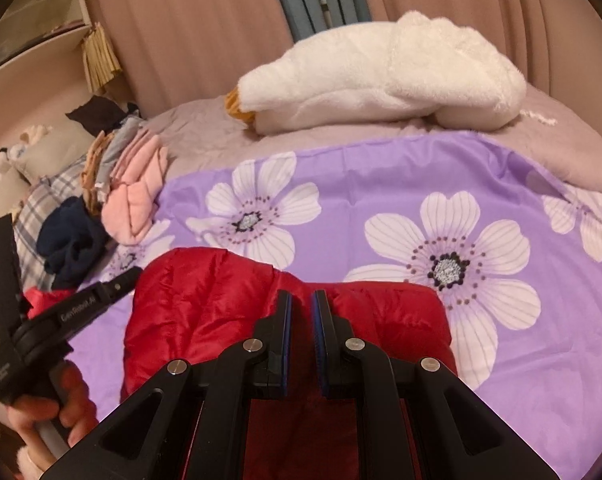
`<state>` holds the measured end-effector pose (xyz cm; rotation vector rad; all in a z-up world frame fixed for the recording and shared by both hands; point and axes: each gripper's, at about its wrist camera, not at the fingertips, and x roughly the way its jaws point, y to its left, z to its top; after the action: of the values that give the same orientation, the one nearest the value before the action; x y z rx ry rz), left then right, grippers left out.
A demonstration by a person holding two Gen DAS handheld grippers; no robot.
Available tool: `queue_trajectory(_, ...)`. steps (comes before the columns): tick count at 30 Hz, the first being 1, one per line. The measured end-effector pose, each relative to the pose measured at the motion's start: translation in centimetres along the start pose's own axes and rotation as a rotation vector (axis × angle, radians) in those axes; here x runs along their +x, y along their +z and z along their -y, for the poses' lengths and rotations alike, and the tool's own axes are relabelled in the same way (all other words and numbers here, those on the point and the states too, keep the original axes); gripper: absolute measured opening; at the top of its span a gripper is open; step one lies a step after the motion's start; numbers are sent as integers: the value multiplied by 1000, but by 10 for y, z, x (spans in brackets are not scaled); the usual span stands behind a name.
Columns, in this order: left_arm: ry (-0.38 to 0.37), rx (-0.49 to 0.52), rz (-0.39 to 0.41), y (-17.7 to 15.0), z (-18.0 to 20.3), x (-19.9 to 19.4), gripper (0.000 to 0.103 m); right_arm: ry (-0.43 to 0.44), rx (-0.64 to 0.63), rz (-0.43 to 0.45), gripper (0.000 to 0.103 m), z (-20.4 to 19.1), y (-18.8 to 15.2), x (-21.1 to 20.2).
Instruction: Fold large clothes
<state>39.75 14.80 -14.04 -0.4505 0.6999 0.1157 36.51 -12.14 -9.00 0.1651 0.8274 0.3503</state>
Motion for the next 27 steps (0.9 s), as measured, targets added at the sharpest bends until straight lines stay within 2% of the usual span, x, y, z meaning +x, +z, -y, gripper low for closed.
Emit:
queue_trajectory(4, -28, -38, -41, -6, -4, 22, 10, -6, 17, -28, 13, 9, -2, 18)
queue_trajectory(8, -67, -56, -139, -20, -4, 57, 10, -13, 29, -74, 13, 21, -10, 42)
queue_trajectory(12, -87, -80, -144, -28, -3, 70, 10, -54, 24, -100, 13, 29, -19, 65)
queue_trajectory(16, -89, -82, -149, -33, -5, 76, 10, -32, 65, -140, 10, 41, -25, 84)
queue_trajectory(19, -46, -40, -158, -35, 2, 78, 9, -54, 46, -140, 9, 39, -29, 89)
queue_trajectory(21, -17, -8, -163, -35, 5, 76, 9, -58, 46, -147, 9, 40, -29, 91)
queue_trajectory(23, -21, 6, -158, -35, 6, 68, 9, -55, 49, -148, 9, 41, -28, 89)
queue_trajectory(25, -59, 30, -144, -36, 5, 48, 9, -30, 63, -139, 9, 43, -27, 80)
queue_trajectory(27, -103, 118, -124, -39, 9, 16, 9, 11, 86, -150, 9, 48, -25, 65)
